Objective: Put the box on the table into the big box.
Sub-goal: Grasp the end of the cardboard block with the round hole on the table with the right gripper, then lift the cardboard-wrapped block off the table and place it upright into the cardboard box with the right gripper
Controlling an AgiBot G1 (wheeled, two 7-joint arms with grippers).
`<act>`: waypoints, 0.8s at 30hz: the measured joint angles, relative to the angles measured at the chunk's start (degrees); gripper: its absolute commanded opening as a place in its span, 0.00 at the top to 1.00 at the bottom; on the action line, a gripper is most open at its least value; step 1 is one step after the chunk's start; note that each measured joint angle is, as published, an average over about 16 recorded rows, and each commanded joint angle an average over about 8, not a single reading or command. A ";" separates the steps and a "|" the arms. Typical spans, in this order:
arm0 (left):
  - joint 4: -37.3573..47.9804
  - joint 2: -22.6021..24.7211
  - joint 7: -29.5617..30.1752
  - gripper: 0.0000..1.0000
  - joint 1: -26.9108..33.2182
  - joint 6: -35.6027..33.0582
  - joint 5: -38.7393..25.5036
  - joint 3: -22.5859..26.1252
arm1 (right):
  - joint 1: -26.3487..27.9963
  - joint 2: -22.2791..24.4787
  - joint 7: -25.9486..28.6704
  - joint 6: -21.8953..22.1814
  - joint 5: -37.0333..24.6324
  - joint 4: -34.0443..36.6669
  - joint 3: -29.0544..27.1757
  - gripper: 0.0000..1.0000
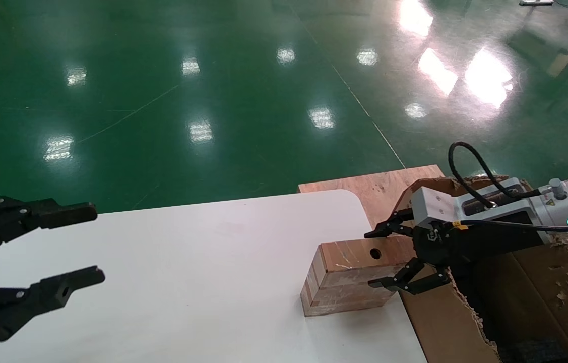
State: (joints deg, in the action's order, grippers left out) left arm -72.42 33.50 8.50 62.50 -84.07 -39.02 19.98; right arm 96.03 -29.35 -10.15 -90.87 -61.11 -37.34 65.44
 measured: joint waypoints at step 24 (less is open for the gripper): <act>0.01 0.00 0.00 0.00 0.01 0.00 0.00 0.00 | 2.16 2.03 8.03 0.14 3.24 -2.83 0.37 1.00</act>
State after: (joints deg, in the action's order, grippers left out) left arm -72.41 33.50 8.50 62.50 -84.07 -39.02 19.98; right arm 98.18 -27.32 -2.12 -90.72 -57.86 -40.17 65.81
